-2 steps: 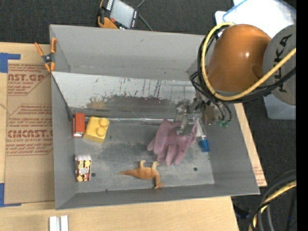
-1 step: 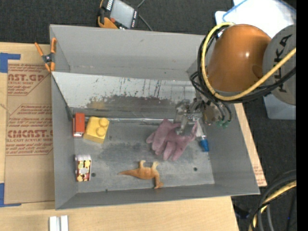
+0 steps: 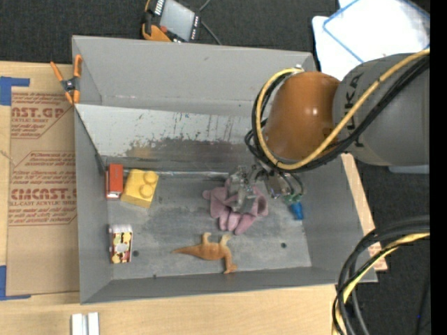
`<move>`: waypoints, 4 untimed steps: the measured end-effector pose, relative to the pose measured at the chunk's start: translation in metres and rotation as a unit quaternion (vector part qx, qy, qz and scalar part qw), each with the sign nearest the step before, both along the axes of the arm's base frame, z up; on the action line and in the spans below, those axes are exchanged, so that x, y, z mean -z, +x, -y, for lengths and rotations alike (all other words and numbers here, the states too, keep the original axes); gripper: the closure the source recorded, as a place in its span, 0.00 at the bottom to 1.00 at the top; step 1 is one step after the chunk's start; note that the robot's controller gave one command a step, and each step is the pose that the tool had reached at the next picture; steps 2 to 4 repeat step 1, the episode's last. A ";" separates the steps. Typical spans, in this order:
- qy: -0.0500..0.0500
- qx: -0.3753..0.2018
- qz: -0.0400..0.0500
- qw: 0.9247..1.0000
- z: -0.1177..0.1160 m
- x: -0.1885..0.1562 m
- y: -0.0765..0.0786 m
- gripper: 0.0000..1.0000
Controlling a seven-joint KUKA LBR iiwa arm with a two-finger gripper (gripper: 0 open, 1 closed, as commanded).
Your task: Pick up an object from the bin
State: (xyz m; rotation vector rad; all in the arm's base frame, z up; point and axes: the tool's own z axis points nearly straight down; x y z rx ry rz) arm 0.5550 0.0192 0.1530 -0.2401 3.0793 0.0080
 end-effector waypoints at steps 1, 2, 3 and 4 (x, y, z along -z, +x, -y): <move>0.000 -0.006 0.001 1.000 -0.002 0.032 -0.006 1.00; 0.000 -0.006 0.001 1.000 -0.002 0.032 -0.006 1.00; 0.000 -0.006 0.001 1.000 -0.002 0.032 -0.006 1.00; 0.000 -0.006 0.001 1.000 -0.002 0.032 -0.006 1.00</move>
Offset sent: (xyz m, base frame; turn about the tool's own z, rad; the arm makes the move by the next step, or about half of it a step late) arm 0.0043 0.0045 0.1235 -0.0178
